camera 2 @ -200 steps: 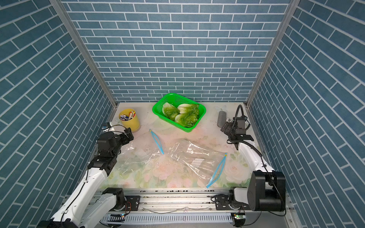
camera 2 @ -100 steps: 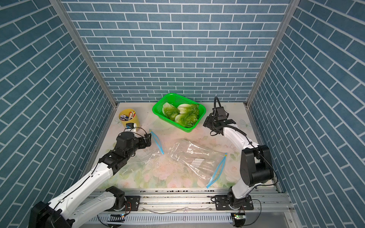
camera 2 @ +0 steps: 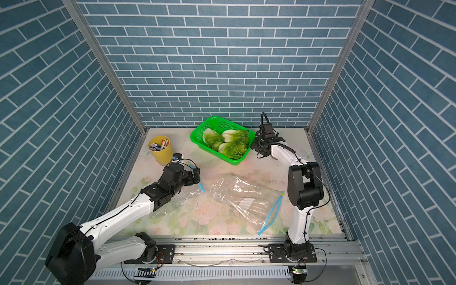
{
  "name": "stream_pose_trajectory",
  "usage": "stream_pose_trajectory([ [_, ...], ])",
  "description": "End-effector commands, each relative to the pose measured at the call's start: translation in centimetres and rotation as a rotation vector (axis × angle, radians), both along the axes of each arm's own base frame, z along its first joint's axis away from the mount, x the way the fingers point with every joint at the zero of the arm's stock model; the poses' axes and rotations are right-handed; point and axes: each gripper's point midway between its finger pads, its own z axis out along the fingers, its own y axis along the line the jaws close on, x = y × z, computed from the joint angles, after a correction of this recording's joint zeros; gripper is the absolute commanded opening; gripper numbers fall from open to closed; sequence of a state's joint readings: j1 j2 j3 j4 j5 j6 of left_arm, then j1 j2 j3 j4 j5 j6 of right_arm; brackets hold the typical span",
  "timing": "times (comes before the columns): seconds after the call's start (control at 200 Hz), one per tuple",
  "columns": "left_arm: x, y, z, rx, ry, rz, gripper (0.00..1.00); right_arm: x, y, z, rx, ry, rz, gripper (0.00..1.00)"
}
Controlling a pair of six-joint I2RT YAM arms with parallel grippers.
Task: Put the chinese cabbages into a zipper bag and zip it
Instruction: Move the basket to the center of the board.
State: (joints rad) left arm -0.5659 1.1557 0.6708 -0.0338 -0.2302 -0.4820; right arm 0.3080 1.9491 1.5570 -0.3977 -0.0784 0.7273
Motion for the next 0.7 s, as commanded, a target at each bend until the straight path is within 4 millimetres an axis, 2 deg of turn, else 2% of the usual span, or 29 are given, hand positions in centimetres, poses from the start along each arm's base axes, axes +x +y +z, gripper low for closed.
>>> stream_pose_trajectory([
  [0.0, 0.5, 0.0, 1.2, -0.007, -0.031, 0.021, 0.99, 0.3, 0.5, -0.7, -0.003, 0.046, 0.001, 0.55],
  [0.1, 0.4, 0.2, 1.3, -0.003, -0.035, 0.03, 0.99, 1.1, 0.9, -1.2, -0.007, 0.053, 0.006, 0.48],
  [0.17, 0.3, 0.3, 1.3, -0.001, -0.033, 0.032, 0.99, 1.5, 1.2, -1.5, -0.011, 0.053, 0.012, 0.47],
  [0.29, 0.2, 0.4, 1.1, 0.0, -0.028, 0.032, 0.99, 1.6, 1.5, -2.1, -0.017, 0.064, 0.019, 0.4],
  [0.465, 0.1, 0.3, 1.0, -0.003, -0.021, 0.03, 0.99, 1.3, 2.4, -2.7, 0.0, 0.084, 0.072, 0.36],
  [0.605, -0.1, 0.5, 1.0, -0.004, -0.021, 0.036, 0.99, 1.1, 2.0, -3.0, -0.032, 0.093, 0.085, 0.23],
  [0.695, -0.2, 0.6, 0.9, -0.005, -0.017, 0.036, 0.99, 0.9, 1.6, -2.8, -0.062, 0.092, 0.091, 0.11],
])
